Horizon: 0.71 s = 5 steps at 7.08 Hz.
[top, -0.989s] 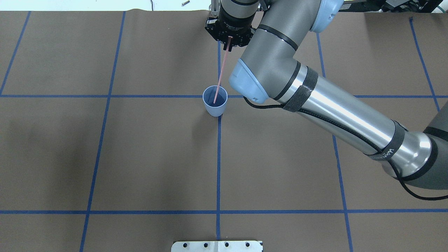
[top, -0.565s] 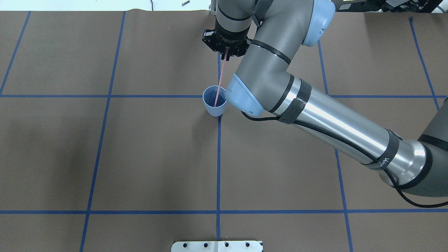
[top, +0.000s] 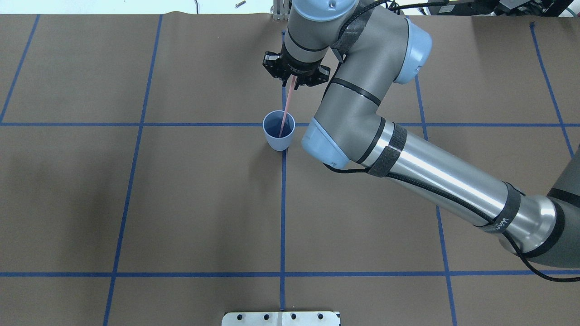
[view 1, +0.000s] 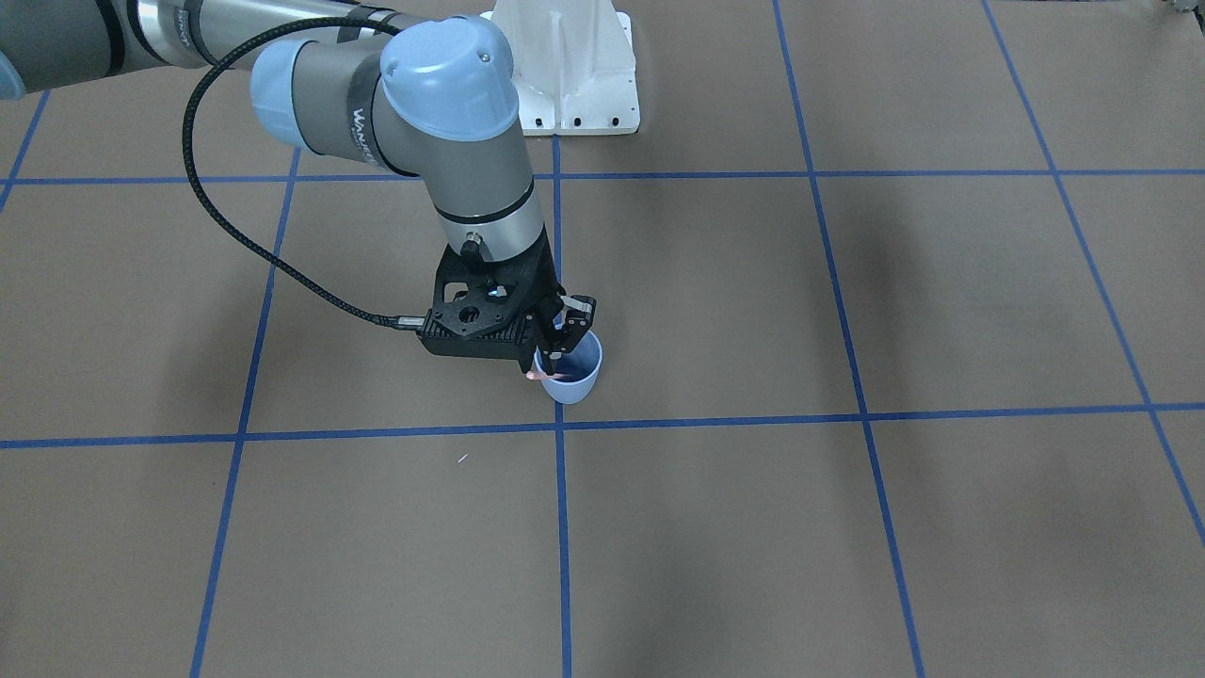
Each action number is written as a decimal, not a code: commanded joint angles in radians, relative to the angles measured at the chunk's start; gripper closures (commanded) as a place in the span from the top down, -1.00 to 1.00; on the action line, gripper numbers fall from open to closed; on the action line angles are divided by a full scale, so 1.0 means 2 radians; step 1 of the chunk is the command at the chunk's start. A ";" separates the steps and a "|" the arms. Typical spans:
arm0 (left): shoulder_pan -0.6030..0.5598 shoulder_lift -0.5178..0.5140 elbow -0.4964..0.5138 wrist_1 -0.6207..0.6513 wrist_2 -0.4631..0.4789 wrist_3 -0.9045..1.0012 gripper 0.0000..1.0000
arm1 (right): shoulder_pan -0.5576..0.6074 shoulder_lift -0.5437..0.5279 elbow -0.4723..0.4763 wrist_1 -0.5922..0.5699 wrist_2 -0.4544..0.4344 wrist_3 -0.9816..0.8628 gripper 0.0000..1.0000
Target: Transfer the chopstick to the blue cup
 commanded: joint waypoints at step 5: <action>0.000 0.001 -0.001 -0.001 0.000 0.002 0.96 | 0.054 -0.104 0.195 -0.149 0.006 -0.154 1.00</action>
